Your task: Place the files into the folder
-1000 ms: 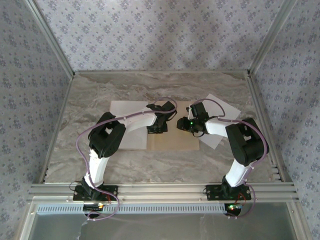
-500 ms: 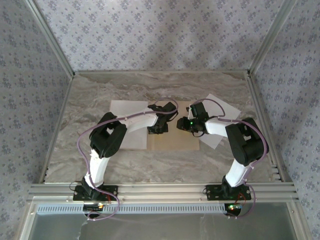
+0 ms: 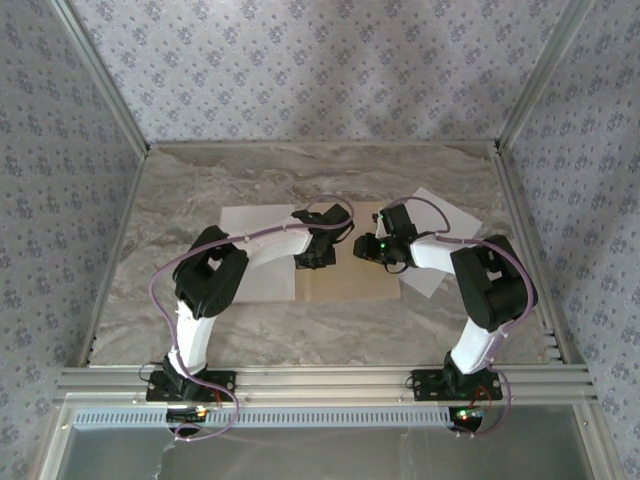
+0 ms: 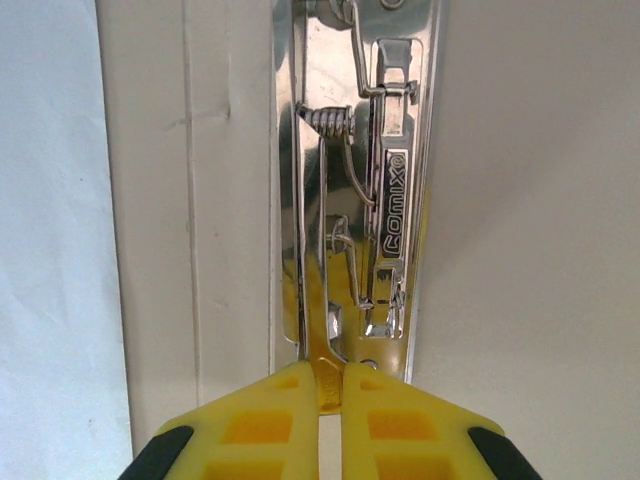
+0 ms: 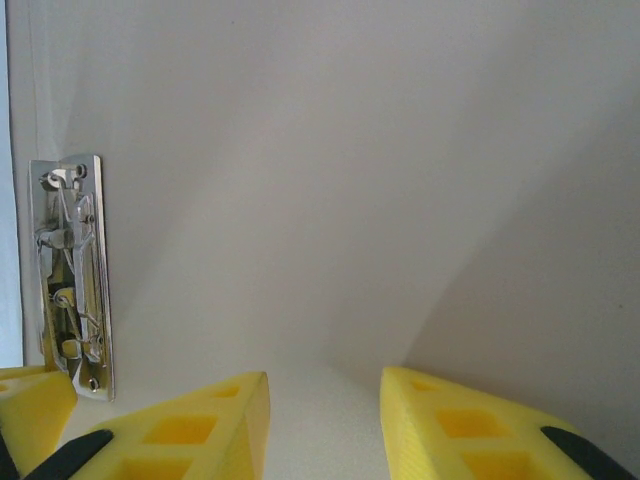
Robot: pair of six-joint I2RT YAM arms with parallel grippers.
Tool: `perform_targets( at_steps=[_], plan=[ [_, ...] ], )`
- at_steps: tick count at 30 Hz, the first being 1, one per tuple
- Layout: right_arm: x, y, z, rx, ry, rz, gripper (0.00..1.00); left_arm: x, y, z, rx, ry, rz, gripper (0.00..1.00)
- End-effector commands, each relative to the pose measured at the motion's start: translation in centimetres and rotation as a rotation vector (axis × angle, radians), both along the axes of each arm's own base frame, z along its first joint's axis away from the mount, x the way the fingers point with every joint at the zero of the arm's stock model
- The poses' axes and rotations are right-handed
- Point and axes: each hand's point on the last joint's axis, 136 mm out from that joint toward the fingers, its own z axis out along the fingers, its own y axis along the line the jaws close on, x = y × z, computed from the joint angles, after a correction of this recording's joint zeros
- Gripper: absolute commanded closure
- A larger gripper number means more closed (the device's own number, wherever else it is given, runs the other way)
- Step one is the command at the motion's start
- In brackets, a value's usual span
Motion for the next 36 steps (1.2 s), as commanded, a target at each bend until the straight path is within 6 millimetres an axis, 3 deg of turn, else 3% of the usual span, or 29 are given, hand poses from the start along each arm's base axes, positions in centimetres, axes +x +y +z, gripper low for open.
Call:
perform_targets(
  at_steps=[1,14,20,26,36],
  plan=[
    [-2.2,0.4,-2.3,-0.019,0.116,0.020,0.64,-0.7,-2.4,1.5,-0.112,0.012,-0.048,0.90],
    [-2.3,1.1,-2.4,-0.006,0.126,0.029,0.65,-2.3,-5.4,-3.0,-0.161,0.116,-0.066,0.91],
    [-3.3,2.0,-2.7,0.031,0.161,0.047,0.65,-2.3,-6.0,-4.0,-0.164,0.127,-0.073,0.92],
    [-3.6,2.3,-3.1,0.055,0.184,0.047,0.68,-2.3,-6.6,-4.1,-0.199,0.124,-0.076,0.92],
    [-3.4,2.0,-3.1,0.050,0.184,0.039,0.68,-1.7,-4.1,-1.4,-0.115,0.078,-0.060,0.92]
  ],
)
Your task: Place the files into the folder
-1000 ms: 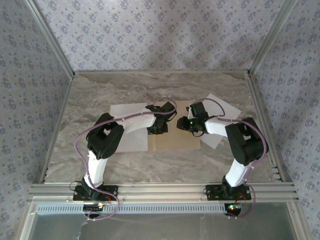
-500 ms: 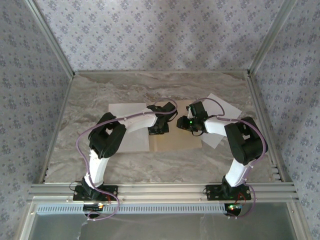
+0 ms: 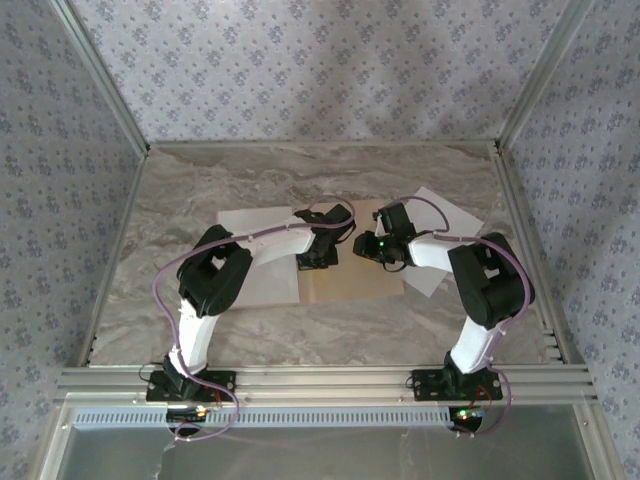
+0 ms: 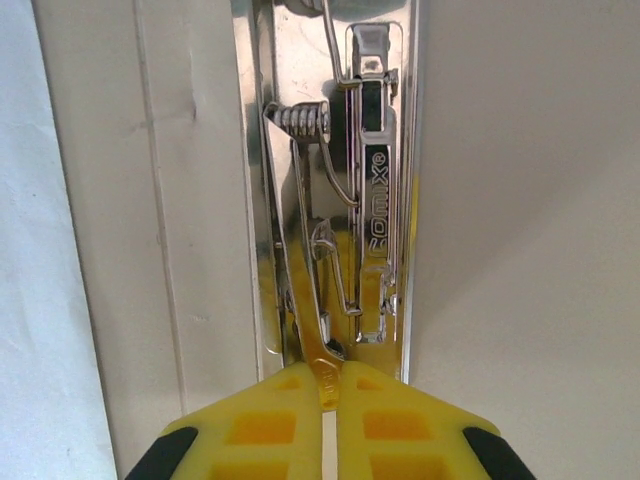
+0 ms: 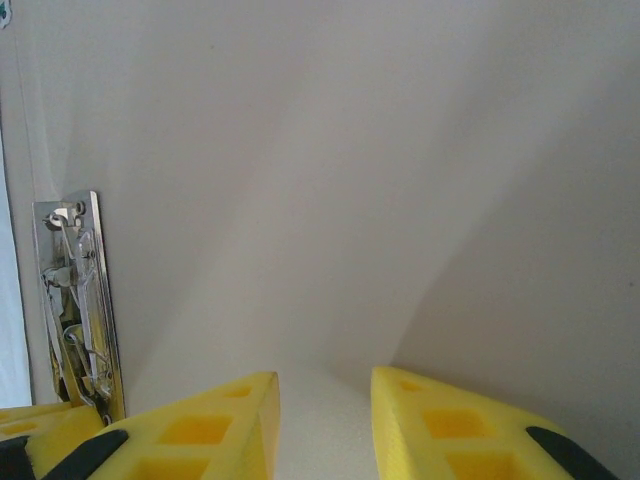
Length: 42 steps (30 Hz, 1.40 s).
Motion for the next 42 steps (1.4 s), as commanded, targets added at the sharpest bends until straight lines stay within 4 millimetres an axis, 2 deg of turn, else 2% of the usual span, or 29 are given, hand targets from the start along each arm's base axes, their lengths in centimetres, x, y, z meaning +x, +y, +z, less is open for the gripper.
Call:
perform_targets(
  at_steps=[1,7,17,24,33,37,42],
  plan=[
    [-4.0,1.7,-3.0,0.032,0.169,0.077,0.68,-1.2,-3.1,-0.3,-0.096,0.033,-0.075,0.92],
    [-3.9,1.3,-2.8,0.022,0.163,0.069,0.68,-0.6,-0.9,1.4,-0.057,0.018,-0.049,0.92],
    [-3.6,1.2,-2.6,0.020,0.155,0.066,0.68,1.5,0.9,3.7,-0.049,-0.006,-0.030,0.90],
    [-3.5,1.0,-2.6,0.014,0.153,0.061,0.68,3.4,1.3,6.8,-0.048,-0.052,-0.035,0.81],
    [-3.3,0.4,-2.9,-0.031,0.146,0.055,0.69,4.2,2.0,10.9,-0.041,-0.127,-0.031,0.61],
    [-3.2,0.2,-2.9,-0.035,0.147,0.052,0.68,3.6,2.5,11.5,-0.052,-0.135,-0.025,0.61],
    [-3.1,0.1,-2.9,-0.036,0.146,0.049,0.69,1.7,3.1,11.2,-0.079,-0.121,-0.029,0.74]
  ],
)
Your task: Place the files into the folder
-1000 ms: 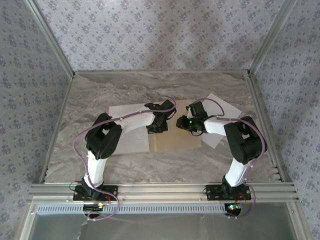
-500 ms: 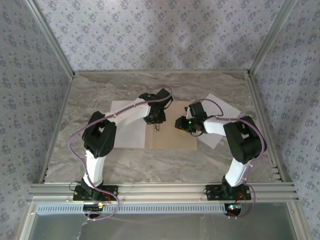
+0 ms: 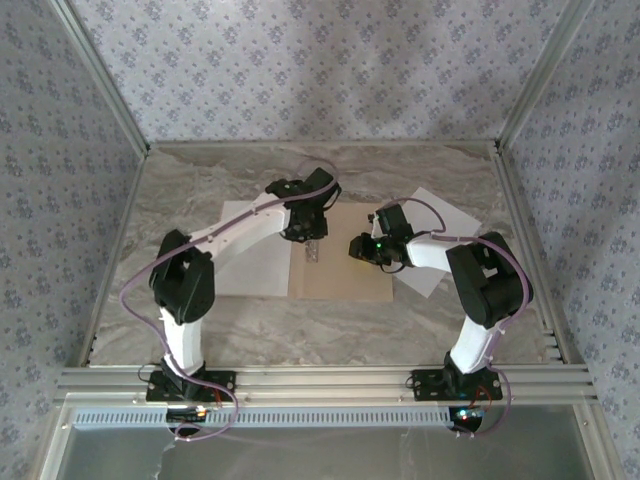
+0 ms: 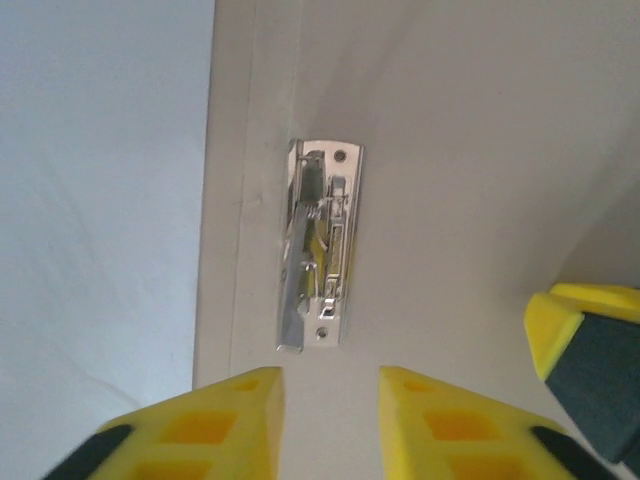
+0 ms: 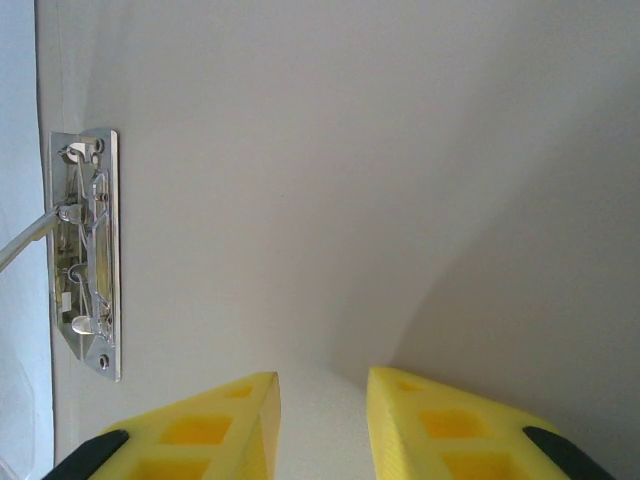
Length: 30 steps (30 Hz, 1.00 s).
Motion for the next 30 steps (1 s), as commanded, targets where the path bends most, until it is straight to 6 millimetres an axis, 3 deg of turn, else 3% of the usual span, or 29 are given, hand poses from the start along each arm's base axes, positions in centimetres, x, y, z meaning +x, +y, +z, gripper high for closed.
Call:
perform_targets(
  at_steps=[1,8,12,16,23,30],
  plan=[
    [-2.3,-1.0,-2.9,-0.070,0.121,0.007,0.68,-1.7,0.8,0.4,-0.014,0.004,-0.007,0.76],
    [-2.2,-1.0,-2.9,-0.067,0.119,0.008,0.68,-3.8,1.9,-4.5,0.015,0.087,-0.003,0.82],
    [-2.2,-1.0,-2.9,-0.069,0.120,0.011,0.68,-3.3,2.1,-6.4,0.050,0.110,-0.001,0.84],
    [-2.2,-1.0,-2.9,-0.070,0.118,0.013,0.68,-1.4,1.7,-6.4,0.074,0.072,-0.014,0.85],
    [-2.2,-1.0,-2.8,-0.074,0.118,0.014,0.69,2.9,0.5,-4.5,0.113,-0.025,-0.039,0.85],
    [-2.2,-1.2,-2.8,-0.079,0.114,0.016,0.69,5.9,0.3,-5.7,0.122,-0.033,-0.026,0.86]
  ],
)
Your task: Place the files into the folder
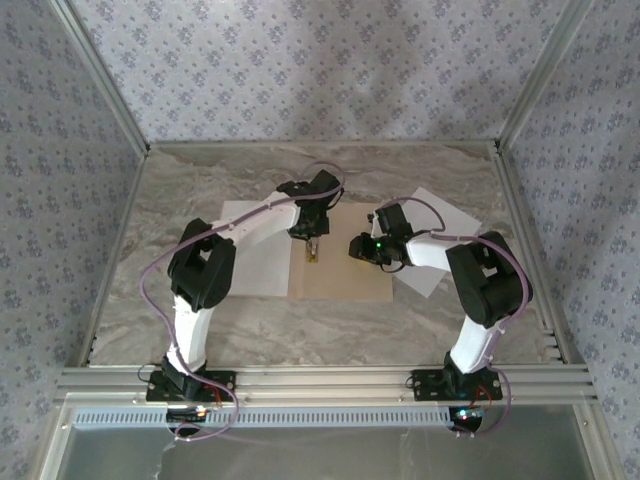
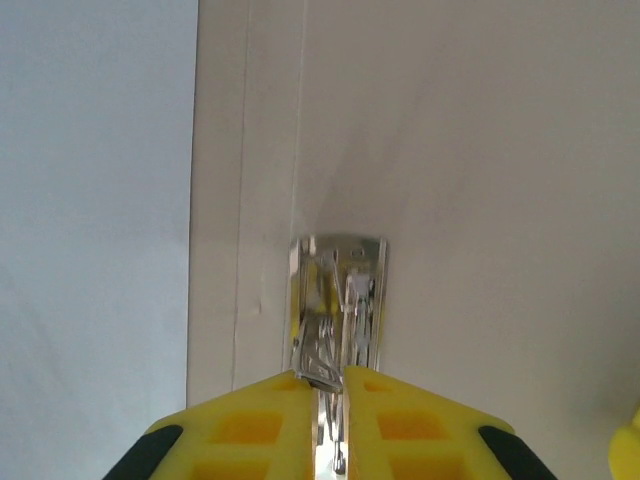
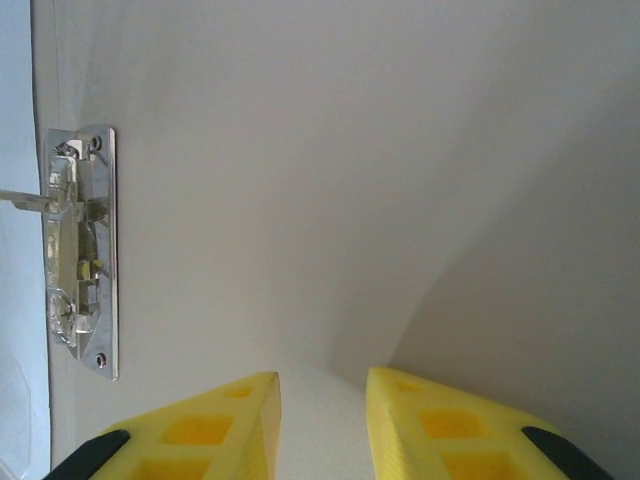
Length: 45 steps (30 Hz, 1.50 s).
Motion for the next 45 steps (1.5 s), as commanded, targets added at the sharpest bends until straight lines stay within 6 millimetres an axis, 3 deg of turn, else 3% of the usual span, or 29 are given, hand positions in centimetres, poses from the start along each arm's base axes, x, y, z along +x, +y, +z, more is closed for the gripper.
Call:
perform_targets(
  at_steps=[1,9,18,21,24,31,36,41,45],
  plan=[
    [-2.1,-1.1,-2.7,-0.071,0.108,0.008,0.69,1.6,0.6,-1.3,0.052,0.001,-0.009,0.86],
    [-2.1,-1.0,-2.6,-0.068,0.102,0.014,0.69,3.8,-0.1,-2.8,0.029,0.022,-0.029,0.88],
    [-2.0,-0.3,-2.3,-0.055,0.091,0.036,0.69,3.5,0.3,1.7,-0.010,-0.018,-0.021,0.86],
    [-1.7,0.2,-2.5,-0.078,0.080,0.061,0.69,3.0,1.2,3.3,-0.021,-0.033,-0.009,0.85],
    [-1.4,0.7,-2.7,-0.087,0.080,0.078,0.69,2.3,2.9,3.7,-0.015,-0.032,0.017,0.84],
    [-0.3,2.2,-2.0,-0.086,0.081,0.104,0.69,0.0,9.7,0.0,-0.010,0.046,0.147,0.83],
    [0.3,3.6,-1.6,-0.082,0.083,0.120,0.69,-1.8,12.8,-1.2,-0.043,0.074,0.216,0.83],
    [0.7,5.0,-0.7,-0.048,0.081,0.120,0.69,-2.9,14.2,-0.3,-0.044,0.062,0.232,0.83],
    [0.9,4.9,1.7,-0.028,0.064,0.119,0.68,-3.0,13.2,1.9,-0.088,0.020,0.205,0.82]
  ],
)
